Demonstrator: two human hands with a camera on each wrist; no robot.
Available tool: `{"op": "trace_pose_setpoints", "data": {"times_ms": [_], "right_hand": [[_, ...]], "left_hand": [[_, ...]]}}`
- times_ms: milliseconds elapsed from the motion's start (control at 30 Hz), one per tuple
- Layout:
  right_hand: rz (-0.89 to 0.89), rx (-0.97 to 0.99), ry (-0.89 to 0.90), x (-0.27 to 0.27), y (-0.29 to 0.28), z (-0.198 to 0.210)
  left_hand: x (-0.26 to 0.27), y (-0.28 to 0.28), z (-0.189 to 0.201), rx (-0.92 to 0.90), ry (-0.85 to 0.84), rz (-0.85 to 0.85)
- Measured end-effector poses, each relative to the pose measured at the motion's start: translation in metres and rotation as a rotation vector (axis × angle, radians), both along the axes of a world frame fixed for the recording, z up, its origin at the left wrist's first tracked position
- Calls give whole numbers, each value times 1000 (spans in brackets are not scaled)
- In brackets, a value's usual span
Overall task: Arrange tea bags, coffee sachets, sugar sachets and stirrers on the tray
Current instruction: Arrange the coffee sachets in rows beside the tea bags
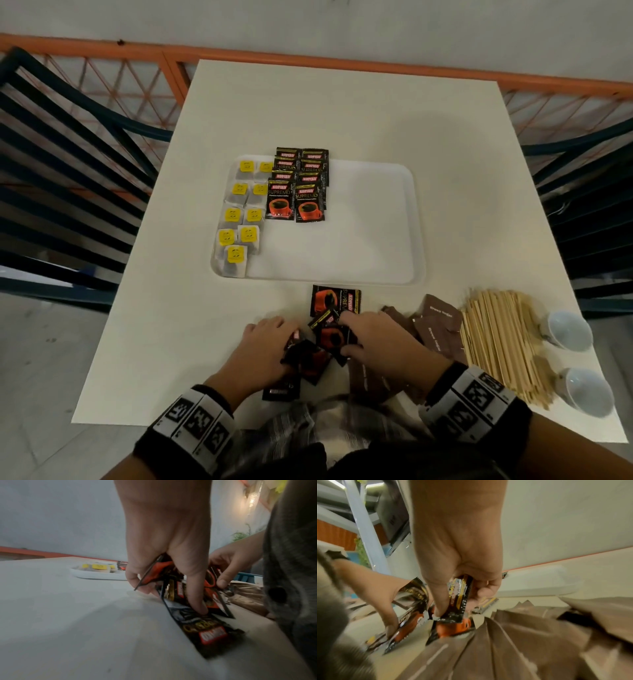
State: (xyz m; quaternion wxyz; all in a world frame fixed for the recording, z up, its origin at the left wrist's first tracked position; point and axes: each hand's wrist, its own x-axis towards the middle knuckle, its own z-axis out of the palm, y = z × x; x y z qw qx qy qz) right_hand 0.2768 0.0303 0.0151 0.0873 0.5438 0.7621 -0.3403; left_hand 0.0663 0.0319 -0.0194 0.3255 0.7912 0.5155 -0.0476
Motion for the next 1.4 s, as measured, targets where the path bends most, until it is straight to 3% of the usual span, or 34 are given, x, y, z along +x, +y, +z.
{"op": "trace_pose_setpoints", "data": {"times_ms": [133, 267, 467, 667, 800, 1000, 1133, 1267, 1400], "right_hand": [[-107, -141, 125, 13, 8, 9], [-18, -283, 60, 18, -1, 11], [-189, -98, 37, 4, 5, 2], [-143, 116, -242, -17, 15, -24], [-128, 155, -287, -21, 19, -24], [-131, -41, 10, -31, 18, -20], [-133, -51, 164, -31, 22, -12], [-250, -11, 367, -20, 37, 11], [-285, -91, 618, -19, 50, 40]], "left_hand": [[-17, 7, 5, -154, -220, 163], [-36, 12, 12, -423, -496, 397], [-37, 24, 21, -592, -805, 671], [-26, 29, 25, -702, -999, 755], [-29, 30, 25, -733, -1074, 815], [-35, 31, 29, -757, -1140, 783], [-36, 34, 27, -687, -1116, 819], [-39, 36, 24, -678, -1104, 889], [-35, 35, 28, -761, -1168, 894]]}}
